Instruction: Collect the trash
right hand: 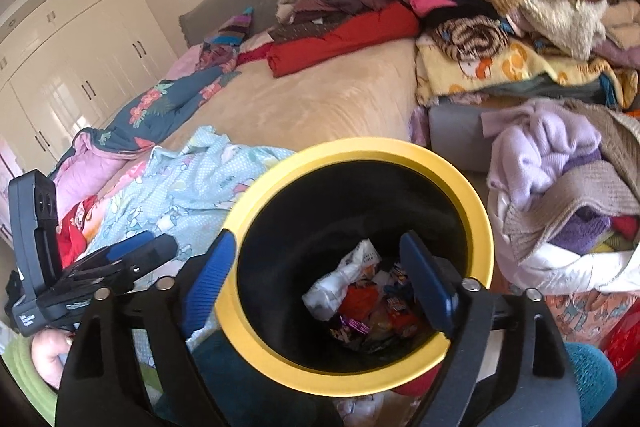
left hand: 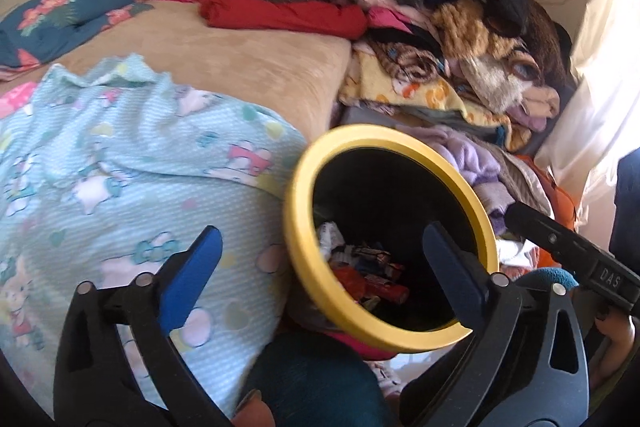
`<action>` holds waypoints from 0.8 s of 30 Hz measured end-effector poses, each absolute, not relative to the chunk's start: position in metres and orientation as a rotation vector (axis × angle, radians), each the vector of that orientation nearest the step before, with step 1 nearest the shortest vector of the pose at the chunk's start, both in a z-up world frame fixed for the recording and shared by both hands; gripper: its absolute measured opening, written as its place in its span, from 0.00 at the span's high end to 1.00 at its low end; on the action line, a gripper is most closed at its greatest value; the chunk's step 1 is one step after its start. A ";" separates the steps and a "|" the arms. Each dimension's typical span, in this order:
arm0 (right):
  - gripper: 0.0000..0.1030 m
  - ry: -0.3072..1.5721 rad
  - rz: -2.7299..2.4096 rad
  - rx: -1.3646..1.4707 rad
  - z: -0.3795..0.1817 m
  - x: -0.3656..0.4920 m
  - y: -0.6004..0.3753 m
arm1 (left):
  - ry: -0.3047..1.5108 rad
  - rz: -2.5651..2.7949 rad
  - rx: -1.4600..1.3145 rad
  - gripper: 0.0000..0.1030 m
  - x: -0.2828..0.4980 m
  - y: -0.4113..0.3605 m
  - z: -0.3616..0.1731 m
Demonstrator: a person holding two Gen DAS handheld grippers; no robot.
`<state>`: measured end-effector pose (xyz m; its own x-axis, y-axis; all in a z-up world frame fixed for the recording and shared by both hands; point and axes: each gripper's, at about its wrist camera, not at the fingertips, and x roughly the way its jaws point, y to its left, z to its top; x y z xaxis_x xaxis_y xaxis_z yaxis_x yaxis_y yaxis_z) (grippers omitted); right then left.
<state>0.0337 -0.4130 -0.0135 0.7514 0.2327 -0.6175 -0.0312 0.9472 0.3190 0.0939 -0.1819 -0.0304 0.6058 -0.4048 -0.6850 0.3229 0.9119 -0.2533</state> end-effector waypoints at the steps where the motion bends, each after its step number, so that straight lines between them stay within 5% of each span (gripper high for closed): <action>1: 0.14 0.688 0.150 0.291 -0.011 0.031 -0.407 | 0.811 -0.408 -0.115 0.11 0.091 -0.175 -0.028; 6: 0.06 0.602 0.164 0.245 -0.002 0.019 -0.385 | 0.758 -0.336 -0.139 0.11 0.076 -0.145 -0.018; 24: 0.06 0.328 0.211 0.106 0.020 -0.028 -0.333 | 0.543 -0.225 -0.123 0.11 0.013 -0.094 0.005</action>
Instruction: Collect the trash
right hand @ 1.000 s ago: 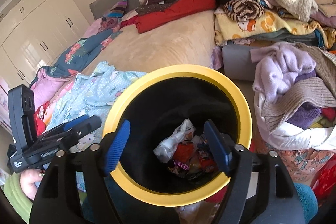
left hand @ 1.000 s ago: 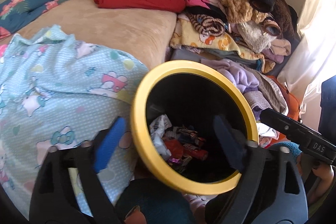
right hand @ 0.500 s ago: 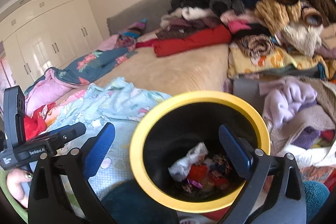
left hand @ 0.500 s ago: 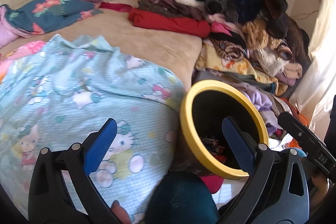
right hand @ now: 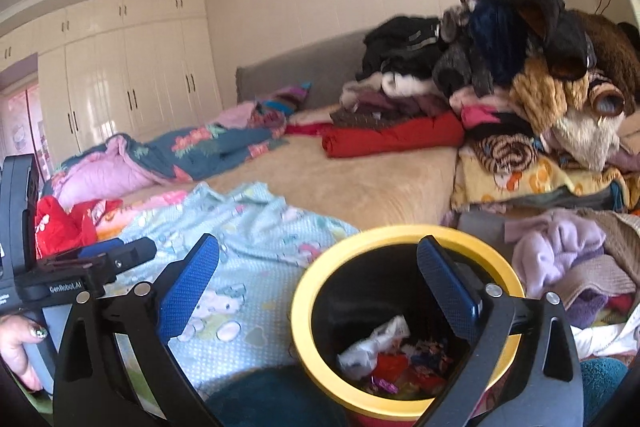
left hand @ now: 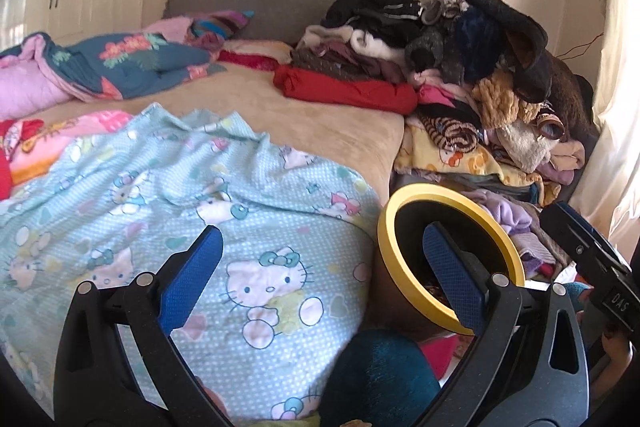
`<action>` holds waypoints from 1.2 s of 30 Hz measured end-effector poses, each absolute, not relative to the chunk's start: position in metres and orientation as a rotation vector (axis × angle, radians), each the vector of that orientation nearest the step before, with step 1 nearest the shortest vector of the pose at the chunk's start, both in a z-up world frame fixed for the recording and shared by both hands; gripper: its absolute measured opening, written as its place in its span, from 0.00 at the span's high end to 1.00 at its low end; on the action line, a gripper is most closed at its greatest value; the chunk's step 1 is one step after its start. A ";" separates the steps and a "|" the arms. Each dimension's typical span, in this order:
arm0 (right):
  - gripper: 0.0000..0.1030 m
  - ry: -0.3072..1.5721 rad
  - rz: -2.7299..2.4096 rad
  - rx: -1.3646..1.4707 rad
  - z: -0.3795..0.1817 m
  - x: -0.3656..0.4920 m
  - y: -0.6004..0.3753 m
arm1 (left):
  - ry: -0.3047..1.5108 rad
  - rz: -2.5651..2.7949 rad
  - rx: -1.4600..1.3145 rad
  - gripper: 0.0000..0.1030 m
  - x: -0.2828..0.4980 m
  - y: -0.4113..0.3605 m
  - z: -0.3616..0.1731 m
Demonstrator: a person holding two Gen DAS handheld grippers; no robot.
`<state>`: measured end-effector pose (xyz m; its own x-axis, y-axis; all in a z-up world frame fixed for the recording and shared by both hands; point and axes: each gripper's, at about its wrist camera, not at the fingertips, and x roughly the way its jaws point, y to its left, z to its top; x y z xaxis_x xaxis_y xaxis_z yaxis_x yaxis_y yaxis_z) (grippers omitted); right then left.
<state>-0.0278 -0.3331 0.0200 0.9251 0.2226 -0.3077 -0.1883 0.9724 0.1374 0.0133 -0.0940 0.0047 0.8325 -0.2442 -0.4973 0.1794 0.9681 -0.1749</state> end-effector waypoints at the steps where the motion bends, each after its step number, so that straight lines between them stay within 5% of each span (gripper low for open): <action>1: 0.06 0.309 0.203 0.099 0.020 -0.031 -0.332 | 0.529 -0.220 -0.116 0.11 0.010 -0.094 0.006; 10: 0.06 0.164 0.145 0.052 0.021 -0.050 -0.330 | 0.412 -0.174 -0.124 0.11 -0.006 -0.084 0.013; 36: 0.06 0.198 0.113 0.052 0.006 -0.042 -0.332 | 0.410 -0.150 -0.132 0.11 -0.005 -0.081 0.002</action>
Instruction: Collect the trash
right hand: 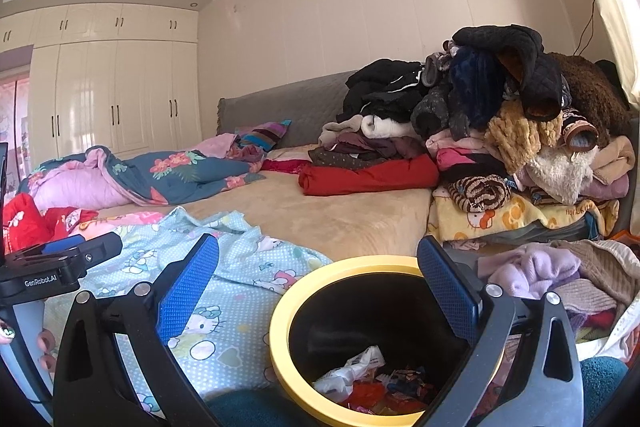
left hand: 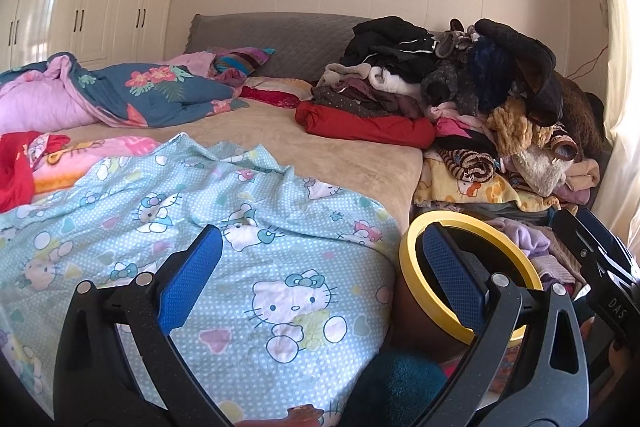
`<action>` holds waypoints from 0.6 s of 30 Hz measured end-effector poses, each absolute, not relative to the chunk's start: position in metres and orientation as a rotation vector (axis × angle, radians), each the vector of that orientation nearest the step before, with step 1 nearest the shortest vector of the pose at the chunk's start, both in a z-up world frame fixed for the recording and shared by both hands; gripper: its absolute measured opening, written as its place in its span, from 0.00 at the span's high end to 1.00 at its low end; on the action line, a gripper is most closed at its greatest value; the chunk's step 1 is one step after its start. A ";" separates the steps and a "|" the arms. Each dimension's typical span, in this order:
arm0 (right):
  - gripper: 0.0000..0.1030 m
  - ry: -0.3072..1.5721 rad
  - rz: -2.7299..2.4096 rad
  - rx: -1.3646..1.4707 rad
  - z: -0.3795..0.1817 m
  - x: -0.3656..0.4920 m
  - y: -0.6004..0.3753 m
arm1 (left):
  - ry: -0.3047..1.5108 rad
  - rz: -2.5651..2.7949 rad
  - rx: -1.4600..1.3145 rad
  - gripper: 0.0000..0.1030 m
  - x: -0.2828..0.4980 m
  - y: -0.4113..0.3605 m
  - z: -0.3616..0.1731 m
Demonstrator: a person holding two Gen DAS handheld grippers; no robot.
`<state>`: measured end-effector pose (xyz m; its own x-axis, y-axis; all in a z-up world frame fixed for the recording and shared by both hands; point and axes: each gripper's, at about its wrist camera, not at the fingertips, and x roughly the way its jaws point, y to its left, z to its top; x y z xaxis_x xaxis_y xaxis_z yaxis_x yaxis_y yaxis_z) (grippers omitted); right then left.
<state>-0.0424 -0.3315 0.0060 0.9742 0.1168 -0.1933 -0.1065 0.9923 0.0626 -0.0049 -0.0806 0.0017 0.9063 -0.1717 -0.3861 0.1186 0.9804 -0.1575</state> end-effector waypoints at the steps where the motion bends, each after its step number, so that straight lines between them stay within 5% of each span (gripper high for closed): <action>1: 0.06 0.198 0.111 0.054 0.006 -0.043 -0.332 | 0.410 -0.150 -0.131 0.11 -0.005 -0.081 0.002; 18: 0.06 0.198 0.104 0.056 0.005 -0.043 -0.335 | 0.411 -0.150 -0.129 0.11 -0.004 -0.081 0.000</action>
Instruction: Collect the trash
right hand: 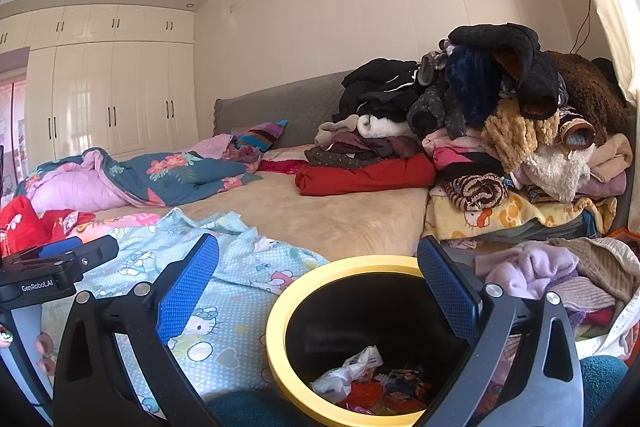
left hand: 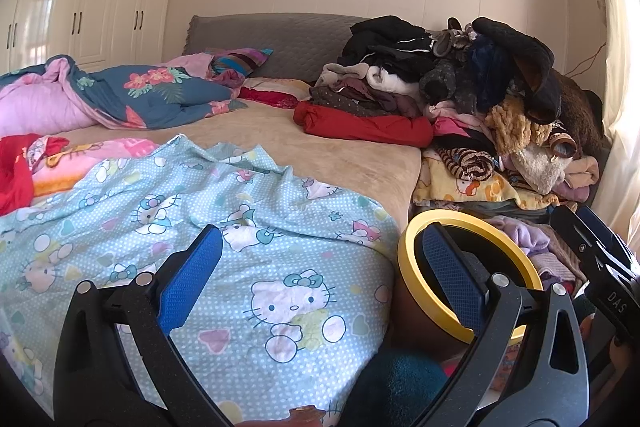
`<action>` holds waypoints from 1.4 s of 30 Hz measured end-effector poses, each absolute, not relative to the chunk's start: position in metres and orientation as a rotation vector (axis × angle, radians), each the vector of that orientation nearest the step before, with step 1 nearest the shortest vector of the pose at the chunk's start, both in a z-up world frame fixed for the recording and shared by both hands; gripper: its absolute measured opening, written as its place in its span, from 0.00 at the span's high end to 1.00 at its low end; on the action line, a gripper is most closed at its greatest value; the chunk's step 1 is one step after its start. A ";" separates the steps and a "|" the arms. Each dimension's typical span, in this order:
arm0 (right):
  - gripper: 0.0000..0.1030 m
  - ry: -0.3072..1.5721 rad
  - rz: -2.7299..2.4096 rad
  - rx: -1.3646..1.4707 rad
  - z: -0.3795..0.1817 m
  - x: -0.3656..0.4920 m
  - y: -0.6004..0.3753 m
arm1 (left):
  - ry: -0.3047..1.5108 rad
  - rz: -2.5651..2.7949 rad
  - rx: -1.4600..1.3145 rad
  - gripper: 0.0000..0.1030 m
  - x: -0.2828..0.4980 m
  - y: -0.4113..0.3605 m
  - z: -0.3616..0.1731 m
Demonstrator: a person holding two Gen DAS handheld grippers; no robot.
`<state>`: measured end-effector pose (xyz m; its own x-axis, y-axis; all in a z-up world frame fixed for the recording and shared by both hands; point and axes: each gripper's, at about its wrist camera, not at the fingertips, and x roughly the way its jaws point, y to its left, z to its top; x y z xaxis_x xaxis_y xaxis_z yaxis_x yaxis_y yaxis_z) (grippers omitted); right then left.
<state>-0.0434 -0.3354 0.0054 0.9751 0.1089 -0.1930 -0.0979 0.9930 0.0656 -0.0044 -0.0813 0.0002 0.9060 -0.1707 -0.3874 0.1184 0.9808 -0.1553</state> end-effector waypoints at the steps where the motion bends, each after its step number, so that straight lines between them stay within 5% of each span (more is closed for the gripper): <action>1: 0.06 0.197 0.103 0.057 0.006 -0.043 -0.336 | 0.409 -0.149 -0.130 0.11 -0.005 -0.082 0.001; 42: 0.06 0.201 0.101 0.059 0.007 -0.042 -0.337 | 0.423 -0.140 -0.123 0.11 -0.004 -0.083 -0.002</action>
<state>-0.0422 -0.3365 0.0072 0.9749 0.1063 -0.1958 -0.0946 0.9932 0.0683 -0.0035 -0.0830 -0.0019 0.9023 -0.1610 -0.3999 0.1098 0.9829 -0.1479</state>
